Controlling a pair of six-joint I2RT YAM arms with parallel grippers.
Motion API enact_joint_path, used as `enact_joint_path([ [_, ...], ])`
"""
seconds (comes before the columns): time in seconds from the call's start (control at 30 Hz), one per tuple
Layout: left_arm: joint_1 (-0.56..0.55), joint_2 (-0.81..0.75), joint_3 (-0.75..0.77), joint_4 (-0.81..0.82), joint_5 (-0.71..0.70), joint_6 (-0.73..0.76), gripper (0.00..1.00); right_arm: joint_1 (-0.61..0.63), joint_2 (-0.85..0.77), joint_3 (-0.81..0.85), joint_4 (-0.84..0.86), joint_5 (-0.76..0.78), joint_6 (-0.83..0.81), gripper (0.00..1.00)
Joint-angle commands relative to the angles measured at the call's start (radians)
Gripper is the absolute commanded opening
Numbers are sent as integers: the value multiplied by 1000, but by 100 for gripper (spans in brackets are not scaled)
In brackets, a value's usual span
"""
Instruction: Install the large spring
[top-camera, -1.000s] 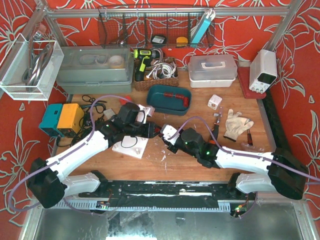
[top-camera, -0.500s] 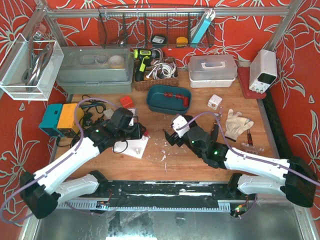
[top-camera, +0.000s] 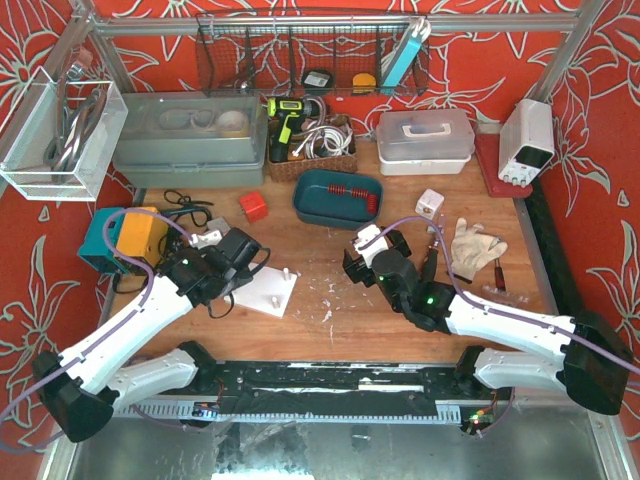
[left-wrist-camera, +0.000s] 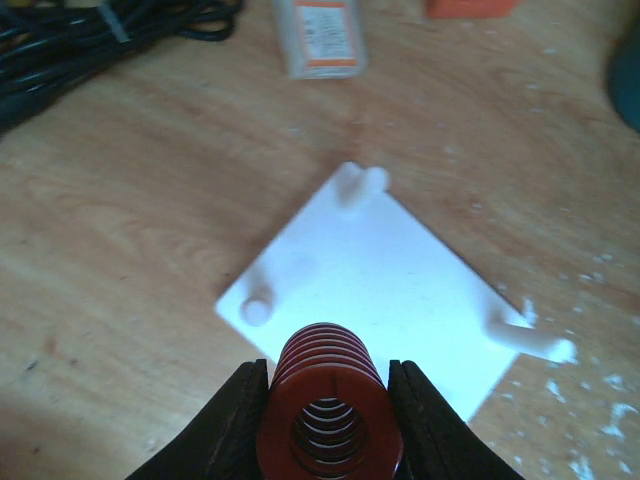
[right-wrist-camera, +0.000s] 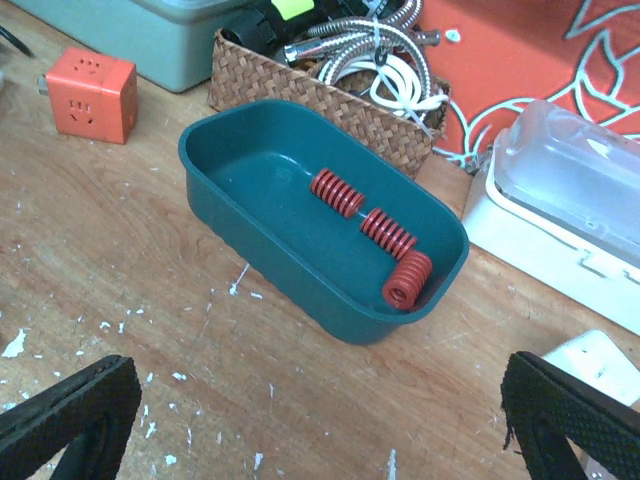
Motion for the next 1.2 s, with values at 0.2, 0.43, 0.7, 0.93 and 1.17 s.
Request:
enact_joint_path([
  [0.2,21,1,-63,-39,-137,-149,0,-14,-25,-6,-19,19,24,99],
  [0.43,63,19,-101,37,-113,-114,0,-20,-32,-11,-19,9,21,99],
  [0.7,112,19,-143,95,-54,-63,0,-22,-29,-10,-17,-2,20,99],
  [0.93,135,68,-157,100,-54,-45,0,-26,-24,-11,-16,-7,19,99],
  [1.17,140,89,-183,148,-33,-31,7,-30,-16,-12,-14,-9,18,99],
])
